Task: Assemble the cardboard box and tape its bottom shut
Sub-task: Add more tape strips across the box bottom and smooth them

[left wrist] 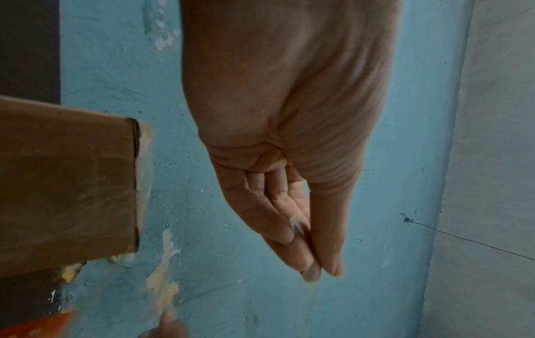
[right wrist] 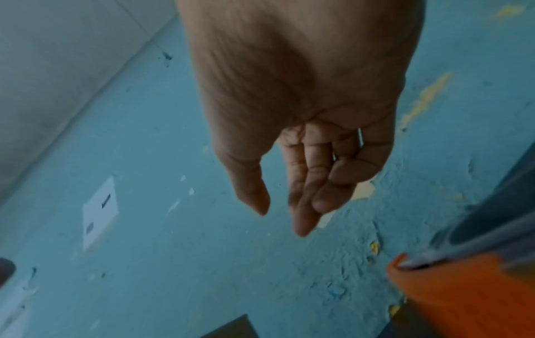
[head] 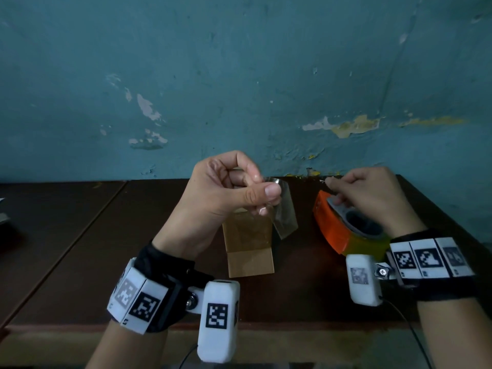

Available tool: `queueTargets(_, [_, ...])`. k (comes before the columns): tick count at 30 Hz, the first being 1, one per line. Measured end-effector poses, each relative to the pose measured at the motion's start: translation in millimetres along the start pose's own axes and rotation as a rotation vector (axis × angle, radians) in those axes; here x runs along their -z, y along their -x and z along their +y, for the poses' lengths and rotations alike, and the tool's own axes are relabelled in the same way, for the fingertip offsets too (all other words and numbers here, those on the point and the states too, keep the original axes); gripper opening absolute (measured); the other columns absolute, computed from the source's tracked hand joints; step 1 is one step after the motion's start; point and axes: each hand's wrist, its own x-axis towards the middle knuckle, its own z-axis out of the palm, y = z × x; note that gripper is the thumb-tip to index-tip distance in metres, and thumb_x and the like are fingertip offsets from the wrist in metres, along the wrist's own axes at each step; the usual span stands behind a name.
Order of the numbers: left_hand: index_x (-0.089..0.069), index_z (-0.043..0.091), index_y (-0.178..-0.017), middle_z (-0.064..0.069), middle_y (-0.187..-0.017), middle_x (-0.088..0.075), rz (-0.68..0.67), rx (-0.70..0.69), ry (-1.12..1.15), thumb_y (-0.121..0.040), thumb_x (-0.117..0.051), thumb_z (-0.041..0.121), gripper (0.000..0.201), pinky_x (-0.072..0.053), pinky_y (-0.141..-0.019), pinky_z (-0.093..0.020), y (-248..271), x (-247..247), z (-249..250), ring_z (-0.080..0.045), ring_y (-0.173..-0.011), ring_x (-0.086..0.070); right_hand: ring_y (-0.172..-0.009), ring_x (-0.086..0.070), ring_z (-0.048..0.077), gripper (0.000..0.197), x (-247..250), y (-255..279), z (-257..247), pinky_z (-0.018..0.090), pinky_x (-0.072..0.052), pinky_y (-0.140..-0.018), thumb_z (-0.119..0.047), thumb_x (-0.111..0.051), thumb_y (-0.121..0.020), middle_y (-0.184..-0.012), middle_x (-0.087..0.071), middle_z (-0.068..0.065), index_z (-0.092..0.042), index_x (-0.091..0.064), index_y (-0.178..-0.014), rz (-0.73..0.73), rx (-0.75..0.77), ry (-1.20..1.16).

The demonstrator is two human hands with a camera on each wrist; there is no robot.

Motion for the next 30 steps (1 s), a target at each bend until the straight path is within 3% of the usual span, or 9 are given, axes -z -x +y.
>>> queueTargets(5, [-0.055,0.006,-0.078,-0.011,-0.066,-0.072,0.003,-0.005,-0.002,-0.070,-0.080,0.011,0.027,-0.052,-0.051,-0.023,-0.3,-0.1,-1.5,-0.017,-0.050,-0.063,-0.060,-0.067,0.008,0.023,-8.8,5.3,-7.5,0.024,-0.050,-0.062,-0.027,-0.069,-0.093,-0.066,-0.073,0.005,-0.008,-0.072,-0.082,-0.060,0.155,-0.312])
queueTargets(8, [-0.055,0.006,-0.078,-0.011,-0.066,-0.072,-0.006,0.011,0.009,-0.072,-0.078,0.006,0.023,-0.051,-0.051,-0.022,-0.1,-1.4,-4.4,-0.016,-0.050,-0.064,-0.067,-0.067,0.015,0.024,-14.4,9.5,-13.9,0.031,-0.052,-0.068,-0.023,-0.064,-0.097,-0.069,-0.072,0.006,-0.003,-0.071,-0.084,-0.119,0.229,-0.468])
queueTargets(10, [-0.056,0.008,-0.078,-0.011,-0.067,-0.072,-0.017,0.024,0.013,-0.074,-0.078,0.005,0.022,-0.051,-0.052,-0.023,-0.1,-1.8,-7.2,-0.016,-0.051,-0.064,-0.069,-0.068,0.016,0.024,-17.8,12.2,-17.5,0.029,-0.051,-0.068,-0.020,-0.060,-0.099,-0.071,-0.072,0.007,-0.001,-0.070,-0.087,-0.171,0.269,-0.556])
queueTargets(13, [-0.058,0.008,-0.079,-0.012,-0.070,-0.073,-0.042,0.034,0.022,-0.078,-0.082,0.003,0.025,-0.052,-0.055,-0.027,0.0,-2.8,-11.6,-0.018,-0.054,-0.065,-0.078,-0.069,0.021,0.028,-21.0,16.2,-21.9,0.029,-0.054,-0.072,-0.024,-0.054,-0.100,-0.082,-0.074,0.011,-0.002,-0.069,-0.092,-0.335,0.337,-0.665])
queueTargets(16, [-0.055,0.004,-0.080,-0.011,-0.067,-0.072,-0.059,0.040,0.047,-0.076,-0.077,0.000,0.022,-0.052,-0.055,-0.027,-0.2,-5.4,-13.9,-0.017,-0.053,-0.065,-0.088,-0.069,0.029,0.034,-22.2,18.3,-24.0,0.036,-0.054,-0.081,-0.028,-0.047,-0.098,-0.093,-0.075,0.014,-0.002,-0.069,-0.098,-0.515,0.408,-0.716])
queueTargets(19, [-0.055,0.005,-0.079,-0.011,-0.066,-0.072,-0.050,0.032,0.033,-0.075,-0.076,0.002,0.021,-0.052,-0.054,-0.025,-0.4,-4.0,-13.1,-0.016,-0.052,-0.065,-0.086,-0.069,0.028,0.034,-24.8,19.4,-26.1,0.032,-0.055,-0.079,-0.028,-0.051,-0.096,-0.092,-0.074,0.014,0.000,-0.069,-0.099,-0.618,0.456,-0.738])
queueTargets(24, [-0.056,0.002,-0.080,-0.012,-0.068,-0.071,0.000,-0.004,-0.020,-0.075,-0.075,-0.002,0.020,-0.056,-0.055,-0.024,0.6,7.6,-7.9,-0.018,-0.053,-0.066,-0.068,-0.065,0.022,0.030,-27.2,18.6,-25.4,0.029,-0.052,-0.072,-0.026,-0.058,-0.089,-0.077,-0.069,0.013,0.002,-0.067,-0.092,-0.628,0.489,-0.771])
queueTargets(27, [-0.058,0.000,-0.081,-0.022,-0.072,-0.068,0.069,-0.028,-0.080,-0.074,-0.078,-0.002,0.021,-0.057,-0.055,-0.025,2.6,16.5,-3.5,-0.019,-0.056,-0.068,-0.067,-0.064,0.020,0.021,-27.0,17.6,-24.2,0.025,-0.053,-0.070,-0.022,-0.068,-0.082,-0.078,-0.065,0.022,-0.002,-0.070,-0.090,-0.600,0.447,-0.808])
queueTargets(30, [-0.059,0.000,-0.081,-0.029,-0.076,-0.065,0.127,-0.032,-0.162,-0.077,-0.077,-0.009,0.020,-0.053,-0.051,-0.019,4.2,22.6,-0.5,-0.015,-0.055,-0.068,-0.070,-0.067,0.021,0.017,-28.0,15.8,-22.3,0.024,-0.055,-0.070,-0.009,-0.072,-0.080,-0.078,-0.069,0.016,0.000,-0.067,-0.093,-0.560,0.372,-0.842])
